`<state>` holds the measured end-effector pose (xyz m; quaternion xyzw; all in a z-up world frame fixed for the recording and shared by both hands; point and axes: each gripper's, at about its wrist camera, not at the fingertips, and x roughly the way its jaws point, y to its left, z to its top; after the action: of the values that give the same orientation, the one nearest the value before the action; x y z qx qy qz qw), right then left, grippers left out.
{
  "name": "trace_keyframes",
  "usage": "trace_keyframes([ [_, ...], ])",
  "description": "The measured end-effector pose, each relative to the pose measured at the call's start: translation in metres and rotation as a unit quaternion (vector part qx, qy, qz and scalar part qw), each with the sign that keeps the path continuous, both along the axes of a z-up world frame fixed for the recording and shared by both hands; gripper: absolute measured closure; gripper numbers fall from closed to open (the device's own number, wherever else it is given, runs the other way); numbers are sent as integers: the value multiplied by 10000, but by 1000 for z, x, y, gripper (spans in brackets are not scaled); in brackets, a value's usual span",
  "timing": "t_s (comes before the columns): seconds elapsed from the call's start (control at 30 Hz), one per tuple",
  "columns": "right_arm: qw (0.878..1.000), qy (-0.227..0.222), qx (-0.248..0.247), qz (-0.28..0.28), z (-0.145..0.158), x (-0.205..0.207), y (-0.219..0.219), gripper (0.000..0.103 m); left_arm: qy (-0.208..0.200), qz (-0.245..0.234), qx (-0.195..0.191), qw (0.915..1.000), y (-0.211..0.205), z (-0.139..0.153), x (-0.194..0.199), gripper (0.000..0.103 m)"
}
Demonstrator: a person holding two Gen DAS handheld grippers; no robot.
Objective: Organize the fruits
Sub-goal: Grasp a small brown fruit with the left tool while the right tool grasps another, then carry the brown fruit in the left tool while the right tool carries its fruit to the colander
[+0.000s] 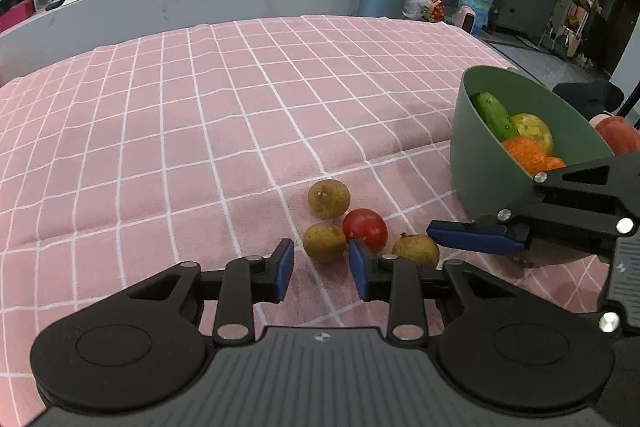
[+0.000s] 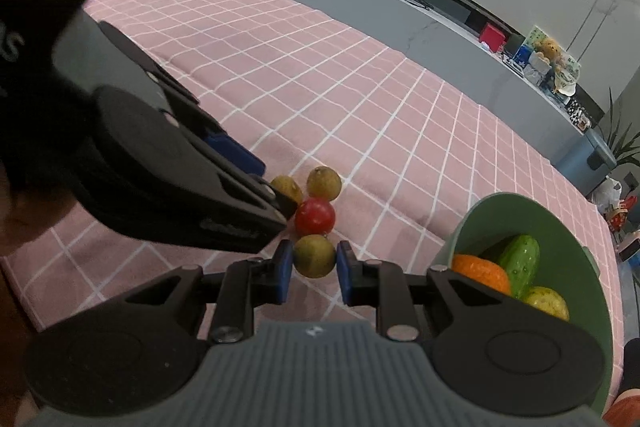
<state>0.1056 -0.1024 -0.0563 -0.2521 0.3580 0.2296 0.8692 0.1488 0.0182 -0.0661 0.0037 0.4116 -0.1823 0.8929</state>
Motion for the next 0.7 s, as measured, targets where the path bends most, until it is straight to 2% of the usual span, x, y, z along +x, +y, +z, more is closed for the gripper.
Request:
trace_keyframes([
  [0.2,10000,12,-27,13,0,0,3,84,-28,-61,-128,9999,0,-2,2,77],
  [0.47,10000,13,-3,-30,2,-1,2,84,55,91,-205,9997,5,1,-2,78],
  [0.6,9998,46,204,-18,10,-4,-3,84,101,265,-244,9993,9,11,-13,79],
  [0.7,9991,72,418,46,19,-9,-7,84,148,379,-451,9982,14,22,-20,79],
])
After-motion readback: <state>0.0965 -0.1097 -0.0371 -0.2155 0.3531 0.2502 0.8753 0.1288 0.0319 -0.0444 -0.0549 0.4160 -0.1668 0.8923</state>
